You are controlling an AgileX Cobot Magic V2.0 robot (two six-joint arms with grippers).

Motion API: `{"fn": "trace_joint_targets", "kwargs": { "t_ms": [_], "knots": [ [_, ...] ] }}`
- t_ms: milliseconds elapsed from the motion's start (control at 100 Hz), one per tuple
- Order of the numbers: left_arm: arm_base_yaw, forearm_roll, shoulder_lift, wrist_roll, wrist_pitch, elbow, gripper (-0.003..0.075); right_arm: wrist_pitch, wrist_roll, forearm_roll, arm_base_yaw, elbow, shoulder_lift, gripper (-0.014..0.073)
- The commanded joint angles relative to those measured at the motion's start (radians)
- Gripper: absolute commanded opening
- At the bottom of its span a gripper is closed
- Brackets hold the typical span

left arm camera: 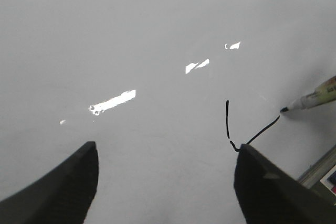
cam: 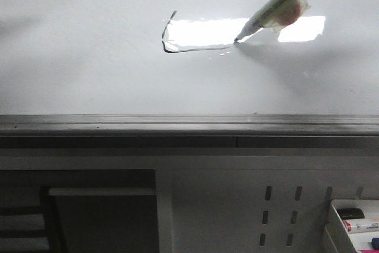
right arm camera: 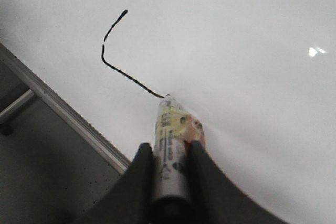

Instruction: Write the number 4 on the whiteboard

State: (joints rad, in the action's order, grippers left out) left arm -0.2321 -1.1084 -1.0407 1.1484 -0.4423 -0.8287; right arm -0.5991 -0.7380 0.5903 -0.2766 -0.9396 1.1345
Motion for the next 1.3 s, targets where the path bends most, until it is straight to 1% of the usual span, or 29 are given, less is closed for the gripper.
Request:
{"fn": "trace_joint_targets", "kwargs": {
  "t_ms": [0,60,130,320,430,500,620,760,890,970,1030,1090,1210,1290],
  "knots": [
    [0.003,-0.044,0.021,0.005,0.031,-0.027,0.0492,0.036,-0.042,0.062,-0.021,-0.032,-0.043,-0.0046],
    [0.003,-0.046,0.021,0.012,0.033,-0.027,0.0492,0.044,-0.086,0.123,-0.040,-0.034,-0.038,-0.0046],
    [0.003,-0.051,0.021,0.014,0.033,-0.027,0.0492,0.080,-0.109,0.157,-0.066,-0.034,-0.021,-0.0046],
    [0.003,-0.051,0.021,0.016,0.033,-0.027,0.0492,0.242,-0.111,0.162,-0.126,-0.034,0.027,-0.0046],
    [0.003,-0.051,0.021,0.016,0.033,-0.027,0.0492,0.270,-0.111,0.162,-0.130,-0.034,0.066,-0.0046],
    [0.003,-0.051,0.021,0.016,0.033,-0.027,0.0492,0.233,-0.111,0.158,-0.130,-0.032,0.093,-0.0046],
    [0.003,-0.051,0.021,0.017,0.033,-0.027,0.0492,0.097,-0.098,0.096,-0.130,-0.026,0.120,-0.0046],
    [0.003,-0.051,0.021,0.017,0.030,-0.027,0.0492,0.019,-0.084,0.087,-0.130,0.001,0.110,-0.0046],
    [0.003,-0.064,0.021,0.030,-0.005,-0.027,0.0492,-0.005,-0.084,0.100,-0.130,-0.001,0.037,-0.0046],
    [-0.011,-0.096,0.021,0.098,-0.060,-0.027,0.0492,-0.015,-0.084,0.100,-0.130,-0.003,-0.021,-0.0046],
    [-0.043,-0.137,0.021,0.153,-0.101,-0.027,0.0492,-0.030,-0.084,0.100,-0.130,-0.012,-0.053,-0.0046],
    [-0.084,-0.169,0.021,0.207,-0.111,-0.027,0.0488,-0.061,-0.082,0.100,-0.130,-0.027,-0.068,-0.0046],
    [-0.200,-0.193,0.014,0.284,-0.097,-0.027,0.0433,-0.125,-0.072,0.102,-0.130,-0.063,-0.071,-0.0046],
    [-0.289,-0.188,-0.004,0.284,-0.062,-0.027,0.0402,-0.142,-0.056,0.102,-0.130,-0.081,-0.069,-0.0046]
  ]
}}
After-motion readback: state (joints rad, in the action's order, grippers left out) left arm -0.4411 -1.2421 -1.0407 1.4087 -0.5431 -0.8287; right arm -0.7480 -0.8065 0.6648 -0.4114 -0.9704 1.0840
